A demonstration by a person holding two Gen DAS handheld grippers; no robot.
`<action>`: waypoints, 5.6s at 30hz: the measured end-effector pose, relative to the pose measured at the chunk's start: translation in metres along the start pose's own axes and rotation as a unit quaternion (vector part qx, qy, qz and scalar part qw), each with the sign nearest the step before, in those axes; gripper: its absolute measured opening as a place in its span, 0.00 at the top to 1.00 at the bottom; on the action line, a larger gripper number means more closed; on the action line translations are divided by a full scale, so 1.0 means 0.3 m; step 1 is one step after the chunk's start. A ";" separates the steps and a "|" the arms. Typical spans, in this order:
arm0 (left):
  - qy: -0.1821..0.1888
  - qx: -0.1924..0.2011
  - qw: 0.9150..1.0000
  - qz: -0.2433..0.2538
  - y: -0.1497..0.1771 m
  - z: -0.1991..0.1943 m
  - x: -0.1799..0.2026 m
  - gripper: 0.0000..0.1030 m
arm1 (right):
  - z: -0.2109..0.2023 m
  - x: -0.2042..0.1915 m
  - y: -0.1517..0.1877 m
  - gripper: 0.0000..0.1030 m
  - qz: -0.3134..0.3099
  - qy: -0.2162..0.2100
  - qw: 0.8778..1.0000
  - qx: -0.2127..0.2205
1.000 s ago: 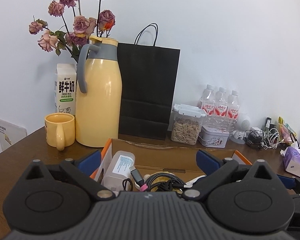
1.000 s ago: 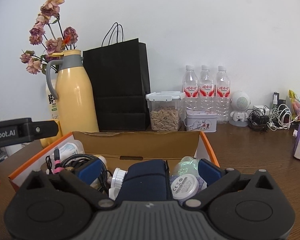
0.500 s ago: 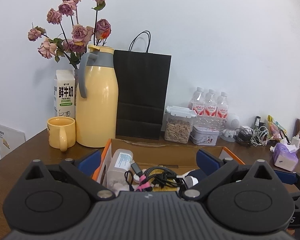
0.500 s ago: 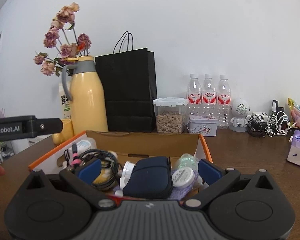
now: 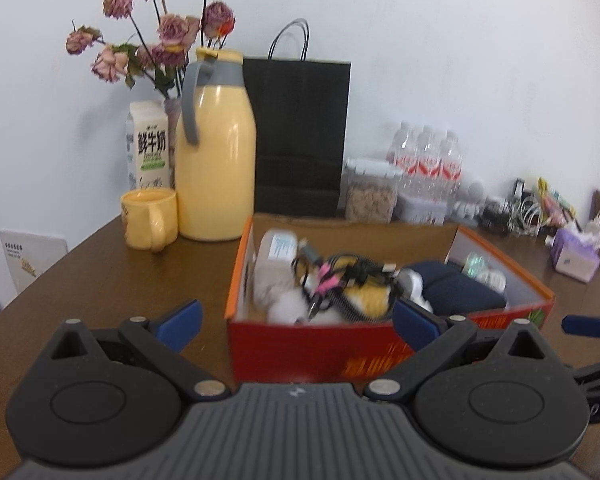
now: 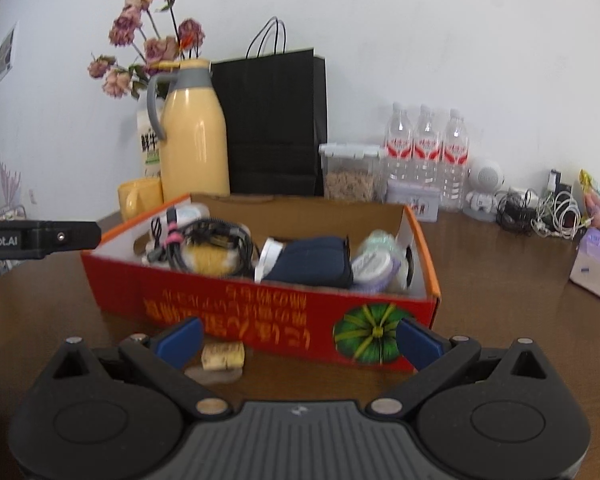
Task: Organize objects
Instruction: 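Withdraw both grippers from the box toward the tan block, then grasp the small tan block with the right gripper, then lift the tan block toward the box with the right gripper while the left gripper grasps the small white piece, then lower the tan block and white piece into the box and open both grippers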
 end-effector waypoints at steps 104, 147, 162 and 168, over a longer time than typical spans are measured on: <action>0.099 -0.119 0.984 0.091 0.109 0.195 0.311 0.93 | 0.006 0.083 0.042 0.71 0.046 -0.027 0.998 0.028; 0.028 0.017 0.999 -0.018 -0.249 0.286 0.149 0.93 | 0.259 0.077 -0.257 0.71 0.053 -0.009 0.998 0.045; -0.010 0.057 0.998 -0.026 -0.227 0.216 0.116 0.00 | 0.237 0.077 -0.237 0.00 0.053 0.015 0.997 0.054; -0.009 0.062 0.998 -0.023 -0.226 0.196 0.118 0.00 | 0.219 0.076 -0.236 0.00 0.054 0.016 0.997 0.061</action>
Point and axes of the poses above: each gripper's, at about its wrist camera, not at the fingertips, and z roughly the way its jaws point, x to its right, y to its underside, the point moved 1 cm from there along z, roughly the way its jaws point, and after that the axes turned 13 degrees about -x, right-handed, at the moved point
